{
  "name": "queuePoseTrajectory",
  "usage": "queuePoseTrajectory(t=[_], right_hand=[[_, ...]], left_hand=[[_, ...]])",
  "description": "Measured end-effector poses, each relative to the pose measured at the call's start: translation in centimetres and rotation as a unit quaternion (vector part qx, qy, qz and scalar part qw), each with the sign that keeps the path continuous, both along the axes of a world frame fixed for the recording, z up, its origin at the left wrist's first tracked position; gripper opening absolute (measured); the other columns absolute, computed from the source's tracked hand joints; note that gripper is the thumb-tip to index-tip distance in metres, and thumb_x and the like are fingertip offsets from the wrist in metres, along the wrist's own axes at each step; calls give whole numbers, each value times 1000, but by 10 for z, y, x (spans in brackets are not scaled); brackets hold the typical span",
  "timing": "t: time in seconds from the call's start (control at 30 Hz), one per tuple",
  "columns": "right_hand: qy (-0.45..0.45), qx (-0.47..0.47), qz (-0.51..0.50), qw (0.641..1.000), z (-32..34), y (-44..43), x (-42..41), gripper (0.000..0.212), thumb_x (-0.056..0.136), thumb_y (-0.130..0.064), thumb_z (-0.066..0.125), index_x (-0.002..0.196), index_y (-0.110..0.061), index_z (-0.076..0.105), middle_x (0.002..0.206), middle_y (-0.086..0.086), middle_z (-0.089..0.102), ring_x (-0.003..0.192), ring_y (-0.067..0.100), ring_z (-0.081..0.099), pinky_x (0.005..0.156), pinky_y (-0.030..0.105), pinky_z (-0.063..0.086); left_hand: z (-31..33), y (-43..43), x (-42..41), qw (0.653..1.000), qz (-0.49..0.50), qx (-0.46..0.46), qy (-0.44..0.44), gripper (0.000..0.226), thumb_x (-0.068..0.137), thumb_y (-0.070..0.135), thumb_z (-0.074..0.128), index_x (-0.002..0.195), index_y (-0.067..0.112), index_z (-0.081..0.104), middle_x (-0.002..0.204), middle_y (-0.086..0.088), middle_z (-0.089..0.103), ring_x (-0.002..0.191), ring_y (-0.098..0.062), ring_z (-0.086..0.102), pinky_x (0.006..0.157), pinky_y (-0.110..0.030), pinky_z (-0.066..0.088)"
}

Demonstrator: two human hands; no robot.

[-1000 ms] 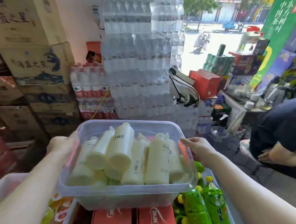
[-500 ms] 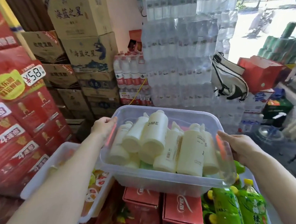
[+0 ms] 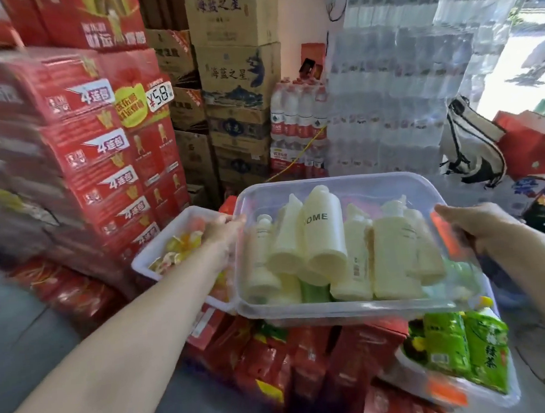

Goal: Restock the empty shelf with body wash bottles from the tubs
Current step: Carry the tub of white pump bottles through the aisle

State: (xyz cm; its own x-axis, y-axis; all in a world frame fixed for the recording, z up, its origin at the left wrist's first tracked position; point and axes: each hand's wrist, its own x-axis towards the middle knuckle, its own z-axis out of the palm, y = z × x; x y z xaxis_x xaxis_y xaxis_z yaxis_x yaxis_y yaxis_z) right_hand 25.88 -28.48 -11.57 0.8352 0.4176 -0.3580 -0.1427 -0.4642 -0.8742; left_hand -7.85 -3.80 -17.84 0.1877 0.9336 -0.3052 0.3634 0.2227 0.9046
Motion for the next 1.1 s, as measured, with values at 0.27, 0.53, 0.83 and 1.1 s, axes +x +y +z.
queuePoseTrajectory(t=[0.27, 0.53, 0.83, 1.1], right_hand=[[-30, -78, 103, 991, 11, -3, -177, 27, 82, -18, 79, 72, -4, 59, 43, 6, 50, 43, 19, 45, 41, 24, 40], [29, -126, 187, 974, -65, 23, -380, 37, 90, -19, 74, 65, -14, 46, 35, 3, 37, 37, 18, 36, 44, 23, 33], [4, -226, 340, 913, -204, 140, -530, 35, 80, -17, 83, 66, -4, 53, 52, 9, 44, 46, 18, 43, 40, 22, 36], [-42, -270, 480, 834, -274, 293, -622, 45, 81, -40, 79, 62, -6, 57, 56, 11, 56, 49, 22, 55, 46, 28, 41]], left_hand=[[-36, -35, -210, 996, 51, -66, -21, 49, 88, 40, 68, 129, 13, 60, 66, -2, 52, 50, -16, 44, 47, -20, 34], [-75, -91, -441, 985, 152, -83, -4, 22, 87, 40, 66, 82, 19, 63, 94, -13, 71, 88, -32, 67, 82, -48, 56], [-151, -120, -618, 944, 302, -107, 73, 30, 88, 34, 70, 108, 11, 65, 103, -10, 67, 91, -26, 63, 70, -30, 46], [-197, -96, -686, 883, 428, -168, 97, 33, 88, 35, 70, 114, 16, 62, 112, -10, 63, 91, -31, 60, 72, -37, 52]])
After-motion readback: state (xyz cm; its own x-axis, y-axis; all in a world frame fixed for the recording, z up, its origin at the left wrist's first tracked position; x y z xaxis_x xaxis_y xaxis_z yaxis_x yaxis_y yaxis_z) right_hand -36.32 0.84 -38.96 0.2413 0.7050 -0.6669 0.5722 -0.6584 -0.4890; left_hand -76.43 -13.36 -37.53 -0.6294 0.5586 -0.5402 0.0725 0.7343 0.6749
